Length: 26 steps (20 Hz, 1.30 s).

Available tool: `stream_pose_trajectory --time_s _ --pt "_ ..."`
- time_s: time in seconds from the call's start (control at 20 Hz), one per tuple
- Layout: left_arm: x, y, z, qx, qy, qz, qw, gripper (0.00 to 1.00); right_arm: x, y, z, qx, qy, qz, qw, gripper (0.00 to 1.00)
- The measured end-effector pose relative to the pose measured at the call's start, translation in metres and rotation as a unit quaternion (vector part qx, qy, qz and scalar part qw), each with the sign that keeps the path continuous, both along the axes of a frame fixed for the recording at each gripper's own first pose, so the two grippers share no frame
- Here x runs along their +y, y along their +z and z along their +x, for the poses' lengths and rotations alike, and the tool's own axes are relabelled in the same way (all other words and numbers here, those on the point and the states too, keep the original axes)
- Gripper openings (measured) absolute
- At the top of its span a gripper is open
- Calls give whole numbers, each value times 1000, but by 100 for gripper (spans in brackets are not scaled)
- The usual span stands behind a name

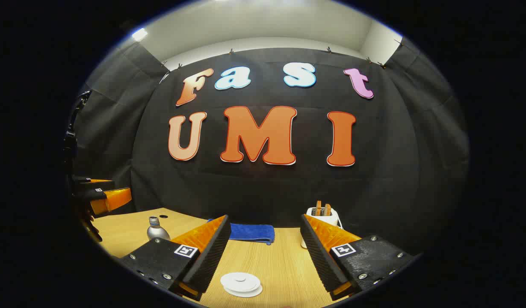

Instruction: Open the teacup lid with one hand, grasp the water bottle and pour water into the teacup with the other hand; after pouring, place the water bottle on the coaster and then close the teacup lid.

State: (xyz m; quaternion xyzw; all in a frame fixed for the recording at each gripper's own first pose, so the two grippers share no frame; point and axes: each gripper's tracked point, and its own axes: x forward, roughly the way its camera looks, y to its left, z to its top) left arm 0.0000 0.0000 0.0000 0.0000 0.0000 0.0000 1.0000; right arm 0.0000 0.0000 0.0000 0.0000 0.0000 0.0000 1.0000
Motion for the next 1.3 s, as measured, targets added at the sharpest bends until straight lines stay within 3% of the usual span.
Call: stream_pose_trajectory --time_s 0.75,1.25,1.3 --pt "-3 -3 -1 5 -6 -18 1000 99 -8 -1 -3 4 -2 14 1000 98" --pt "2 -12 1 13 -8 -25 1000 99 5 -30 5 28 12 8 999 100" --pt "4 -14 1 13 -6 -25 1000 96 7 -39 7 38 13 5 999 96"
